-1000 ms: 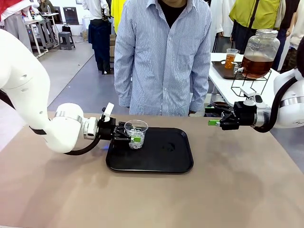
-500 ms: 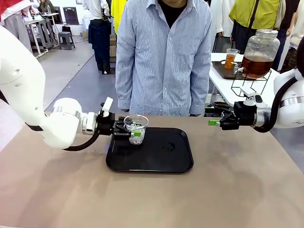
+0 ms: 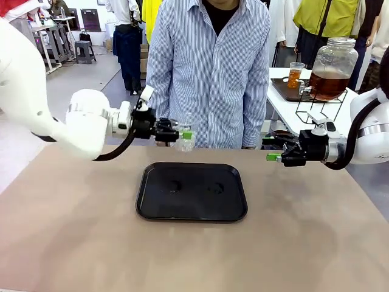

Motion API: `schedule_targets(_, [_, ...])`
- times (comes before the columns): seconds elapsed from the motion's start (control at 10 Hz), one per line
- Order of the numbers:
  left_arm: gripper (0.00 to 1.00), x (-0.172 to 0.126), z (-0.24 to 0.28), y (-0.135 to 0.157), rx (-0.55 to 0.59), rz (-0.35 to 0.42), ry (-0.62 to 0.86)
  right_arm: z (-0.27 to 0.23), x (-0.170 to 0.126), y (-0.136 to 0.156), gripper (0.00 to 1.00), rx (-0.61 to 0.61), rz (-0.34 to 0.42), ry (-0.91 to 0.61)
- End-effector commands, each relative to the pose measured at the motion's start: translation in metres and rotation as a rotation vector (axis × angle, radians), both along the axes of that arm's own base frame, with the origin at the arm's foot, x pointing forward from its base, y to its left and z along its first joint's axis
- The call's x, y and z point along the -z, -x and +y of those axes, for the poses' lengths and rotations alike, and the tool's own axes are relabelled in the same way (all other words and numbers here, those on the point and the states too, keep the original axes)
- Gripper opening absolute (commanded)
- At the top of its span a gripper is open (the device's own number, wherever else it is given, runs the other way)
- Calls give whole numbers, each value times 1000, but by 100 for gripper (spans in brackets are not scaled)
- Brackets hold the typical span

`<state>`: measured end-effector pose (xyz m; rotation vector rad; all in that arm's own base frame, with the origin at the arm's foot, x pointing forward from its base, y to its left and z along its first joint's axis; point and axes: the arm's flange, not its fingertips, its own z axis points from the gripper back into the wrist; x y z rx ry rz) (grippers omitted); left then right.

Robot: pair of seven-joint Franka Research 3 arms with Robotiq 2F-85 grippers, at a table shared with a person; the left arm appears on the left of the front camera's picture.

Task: Pour the drink into the iced cup.
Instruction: Pick up the iced cup indicated by the human and present it to them, then open the gripper to release the iced cup you were holding.

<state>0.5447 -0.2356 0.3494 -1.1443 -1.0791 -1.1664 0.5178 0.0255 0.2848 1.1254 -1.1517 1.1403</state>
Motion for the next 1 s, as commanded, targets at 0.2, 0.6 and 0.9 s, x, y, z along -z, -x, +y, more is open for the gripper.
schedule_targets(0.2, [61, -19, -5, -13, -30, -43, 26, 2, -4, -2, 100, -6, 4, 2])
schedule_targets(0.6, [61, -16, -5, -11, -11, -10, 2, 2, -4, -2, 100, -6, 4, 2])
schedule_targets(0.9, [61, -16, -5, -11, -11, -10, 2, 2, -4, -2, 100, -6, 4, 2])
